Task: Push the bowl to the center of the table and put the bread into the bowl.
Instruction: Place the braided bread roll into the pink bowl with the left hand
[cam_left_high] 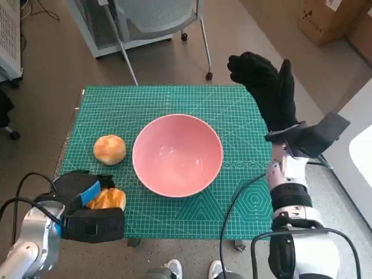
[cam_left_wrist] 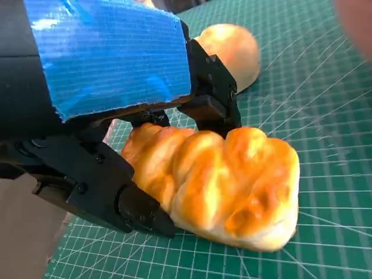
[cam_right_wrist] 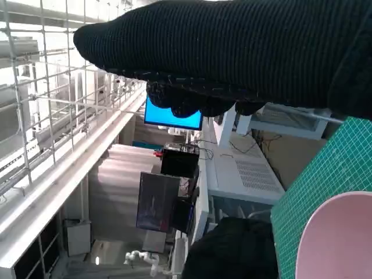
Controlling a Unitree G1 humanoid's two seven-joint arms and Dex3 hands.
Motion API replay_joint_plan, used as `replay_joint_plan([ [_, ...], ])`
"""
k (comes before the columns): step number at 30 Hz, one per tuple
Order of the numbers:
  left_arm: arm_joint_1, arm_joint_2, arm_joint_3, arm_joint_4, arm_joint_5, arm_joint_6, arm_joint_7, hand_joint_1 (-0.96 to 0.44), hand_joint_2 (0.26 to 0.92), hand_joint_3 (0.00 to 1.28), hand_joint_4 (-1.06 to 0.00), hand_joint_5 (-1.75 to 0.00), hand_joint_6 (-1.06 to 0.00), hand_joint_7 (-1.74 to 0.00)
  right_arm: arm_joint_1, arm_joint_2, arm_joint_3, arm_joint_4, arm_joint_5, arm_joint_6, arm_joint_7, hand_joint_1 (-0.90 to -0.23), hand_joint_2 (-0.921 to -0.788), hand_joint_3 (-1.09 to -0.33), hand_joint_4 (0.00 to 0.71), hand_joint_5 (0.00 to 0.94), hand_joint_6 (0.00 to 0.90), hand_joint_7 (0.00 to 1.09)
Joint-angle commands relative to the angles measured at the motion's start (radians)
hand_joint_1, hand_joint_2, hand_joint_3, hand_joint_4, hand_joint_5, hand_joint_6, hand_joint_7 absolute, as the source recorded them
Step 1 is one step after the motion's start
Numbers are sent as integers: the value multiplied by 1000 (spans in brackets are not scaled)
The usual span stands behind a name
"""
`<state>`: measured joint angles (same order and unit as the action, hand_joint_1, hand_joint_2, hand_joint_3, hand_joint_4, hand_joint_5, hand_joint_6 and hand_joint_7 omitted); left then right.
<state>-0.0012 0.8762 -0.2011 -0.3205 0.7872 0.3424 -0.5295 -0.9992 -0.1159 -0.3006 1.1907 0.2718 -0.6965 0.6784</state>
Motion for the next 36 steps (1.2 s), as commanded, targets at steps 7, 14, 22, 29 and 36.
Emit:
replay_joint_plan([
  [7,-19,10,187,-149,-65,-71,1,2,916,30,-742,-1078,-677,-1148,15,-3,-3,13,1,19,19,-689,-921,-680,194,1,316,1],
  [14,-92,14,284,-181,-110,-121,2,3,907,10,-784,-1018,-717,-1119,13,-5,-6,15,1,21,27,-695,-921,-680,193,1,316,1],
  [22,-251,34,306,-188,-118,-145,-27,3,905,7,-795,-996,-724,-1121,19,-5,-6,6,1,17,31,-696,-921,-680,196,2,319,2],
  [29,-386,30,240,-183,-89,-206,-26,3,899,2,-817,-1004,-741,-1069,27,-7,-7,0,0,12,31,-698,-921,-680,197,2,320,2],
  [36,-531,-7,135,-108,-71,-343,9,1,890,2,-828,-1002,-771,-1021,39,-4,-3,-5,-5,3,21,-694,-921,-680,202,3,334,8],
])
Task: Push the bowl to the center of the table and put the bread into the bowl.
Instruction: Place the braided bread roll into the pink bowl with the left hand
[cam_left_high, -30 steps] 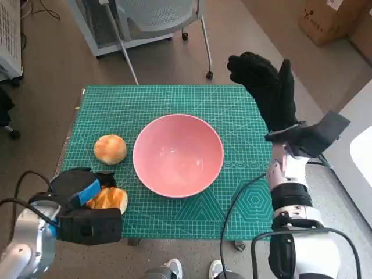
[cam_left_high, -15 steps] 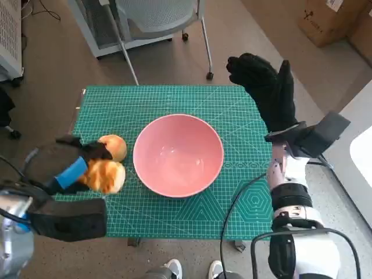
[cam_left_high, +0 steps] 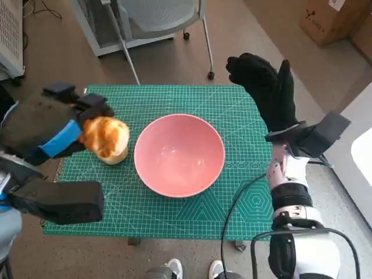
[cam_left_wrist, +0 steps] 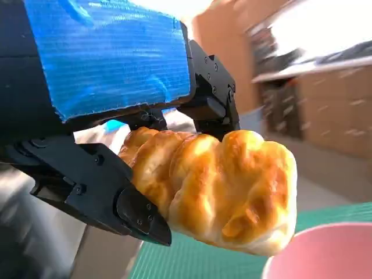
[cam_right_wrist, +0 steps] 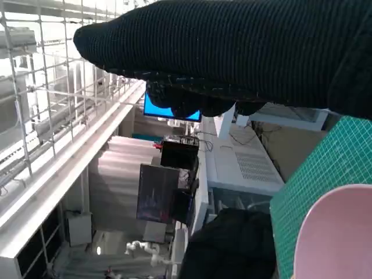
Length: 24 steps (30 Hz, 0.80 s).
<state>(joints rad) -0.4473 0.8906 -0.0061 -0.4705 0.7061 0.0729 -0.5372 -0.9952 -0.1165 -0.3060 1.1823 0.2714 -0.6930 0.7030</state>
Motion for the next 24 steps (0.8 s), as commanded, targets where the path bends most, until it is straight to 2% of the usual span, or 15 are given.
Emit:
replay_joint_plan([
  [1,-117,-33,-84,67,7,-102,19,1,891,2,-824,-1005,-770,-1023,37,-3,4,2,-7,-3,-6,-693,-921,-680,203,4,335,9],
  [7,-257,-112,-203,222,21,-235,46,1,894,2,-823,-1063,-775,-949,50,-5,13,-7,-17,-18,-17,-675,-921,-691,207,4,343,11],
  [12,-324,-186,-283,381,65,-284,83,1,905,4,-801,-1124,-750,-939,64,-6,18,-13,-16,-29,-16,-664,-921,-701,208,3,344,10],
  [16,-355,-226,-324,476,93,-311,107,1,915,11,-749,-1186,-738,-959,73,-9,20,-16,-15,-34,-16,-657,-921,-704,207,2,343,9],
  [20,-362,-258,-341,557,85,-350,141,1,919,49,-709,-1255,-681,-989,80,-11,20,-18,-12,-35,-16,-649,-921,-706,207,2,344,8],
  [24,-366,-276,-352,645,64,-421,188,0,920,55,-704,-1206,-654,-1070,84,-13,20,-22,-11,-31,-19,-656,-921,-707,205,1,343,7],
])
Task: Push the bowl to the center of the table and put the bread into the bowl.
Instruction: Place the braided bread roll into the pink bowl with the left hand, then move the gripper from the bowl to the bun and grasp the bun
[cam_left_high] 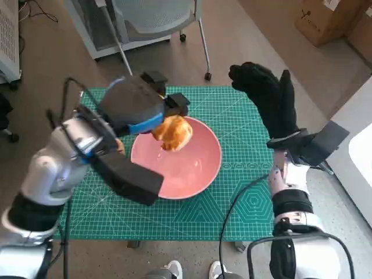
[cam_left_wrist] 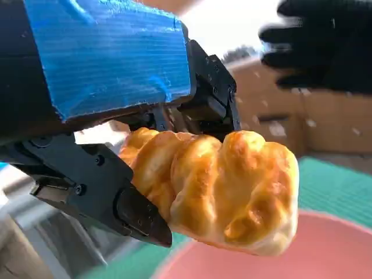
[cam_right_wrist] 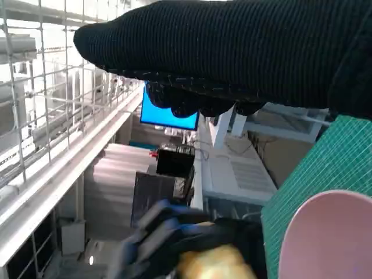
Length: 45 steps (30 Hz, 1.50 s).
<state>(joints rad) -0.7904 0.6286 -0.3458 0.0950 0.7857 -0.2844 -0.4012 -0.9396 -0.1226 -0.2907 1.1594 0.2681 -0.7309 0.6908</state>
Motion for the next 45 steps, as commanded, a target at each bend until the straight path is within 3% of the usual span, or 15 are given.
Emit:
replay_joint_plan([
  [1,-23,-15,-13,96,-18,-79,60,0,920,55,-704,-1195,-653,-1083,29,-7,5,0,-8,7,-8,-658,-921,-707,204,0,342,6],
  [10,-15,-27,-31,242,-15,-184,136,-1,920,43,-707,-1133,-668,-1127,35,-7,7,-4,-9,9,-23,-677,-921,-705,201,0,342,5],
  [13,0,-36,-26,258,-32,-165,114,0,921,112,-624,-1209,-593,-1213,38,-3,9,-7,-9,8,-27,-678,-921,-705,202,1,342,5],
  [16,17,-54,-18,256,-58,-100,58,0,921,223,-474,-1338,-487,-1349,40,-1,11,-8,-9,6,-31,-676,-921,-705,202,0,341,4],
  [17,22,-57,-16,253,-68,-83,43,-40,886,191,-431,-980,-437,-1034,40,0,12,-9,-9,5,-32,-673,-921,-705,201,0,341,4],
  [20,41,-54,1,241,-113,-51,2,-116,872,73,-435,-337,-465,-399,39,2,13,-7,-7,6,-34,-667,-921,-706,201,0,340,3],
  [23,58,-45,12,229,-145,-38,-14,-218,858,26,-324,-110,-419,-133,38,3,14,-5,-6,7,-35,-660,-921,-707,200,0,338,2],
  [27,81,-20,24,229,-150,-91,37,-346,854,8,-240,-24,-382,-28,37,8,15,-4,-5,6,-35,-658,-921,-708,198,0,337,1],
  [33,92,24,29,256,-94,-194,171,-515,868,8,-175,-3,-344,-3,33,15,19,3,-9,5,-39,-661,-921,-707,198,1,336,1],
  [45,175,106,153,145,-122,-236,282,-647,907,11,-166,-3,-352,-8,20,31,26,12,-8,7,-28,-627,-921,-711,192,0,321,0],
])
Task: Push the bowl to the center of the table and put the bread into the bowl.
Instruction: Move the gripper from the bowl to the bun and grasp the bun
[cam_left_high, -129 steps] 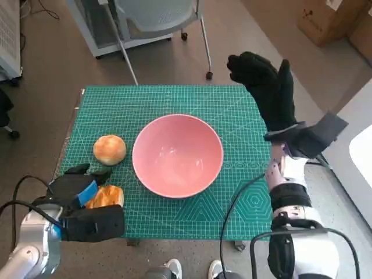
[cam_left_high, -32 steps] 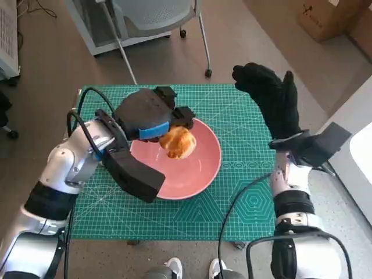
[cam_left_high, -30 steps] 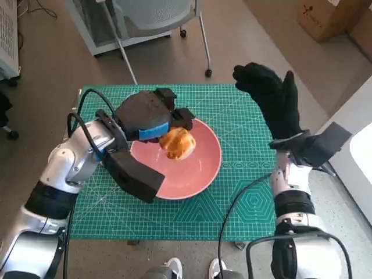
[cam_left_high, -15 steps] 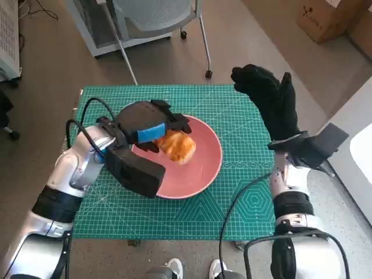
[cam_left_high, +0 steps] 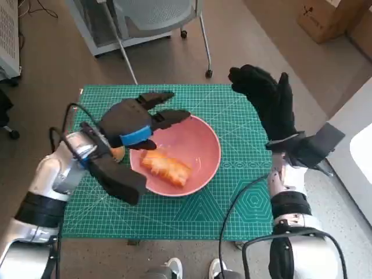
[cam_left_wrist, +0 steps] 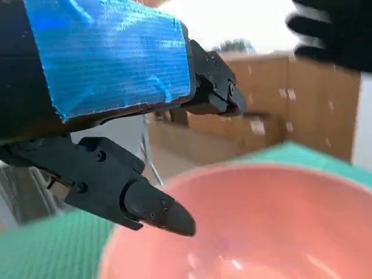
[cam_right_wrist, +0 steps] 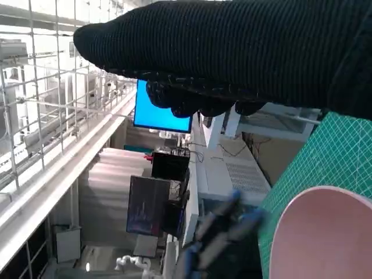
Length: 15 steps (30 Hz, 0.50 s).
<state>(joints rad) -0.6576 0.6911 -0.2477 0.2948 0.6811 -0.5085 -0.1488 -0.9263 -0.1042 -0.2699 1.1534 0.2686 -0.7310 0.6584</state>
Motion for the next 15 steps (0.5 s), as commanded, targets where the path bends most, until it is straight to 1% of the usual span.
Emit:
replay_joint_plan([
  [1,54,55,71,-75,-20,-7,28,-650,908,10,-167,-4,-353,-8,5,13,6,19,-10,7,5,-625,-921,-712,190,0,319,0],
  [5,106,98,141,-152,-46,19,10,-655,897,3,-188,-12,-377,-18,0,14,10,23,-15,6,5,-617,-921,-723,174,0,307,0],
  [8,143,125,188,-193,-70,27,-3,-641,864,1,-210,-18,-404,-28,-3,13,12,25,-15,6,9,-615,-921,-734,168,0,304,0],
  [12,211,177,260,-245,-125,48,-52,-618,812,0,-221,-15,-421,-30,-9,11,12,29,-10,12,22,-615,-921,-743,165,0,297,0],
  [15,266,220,309,-254,-172,52,-93,-602,794,0,-209,-6,-407,-19,-10,8,12,31,-9,14,29,-614,-921,-747,163,0,294,0],
])
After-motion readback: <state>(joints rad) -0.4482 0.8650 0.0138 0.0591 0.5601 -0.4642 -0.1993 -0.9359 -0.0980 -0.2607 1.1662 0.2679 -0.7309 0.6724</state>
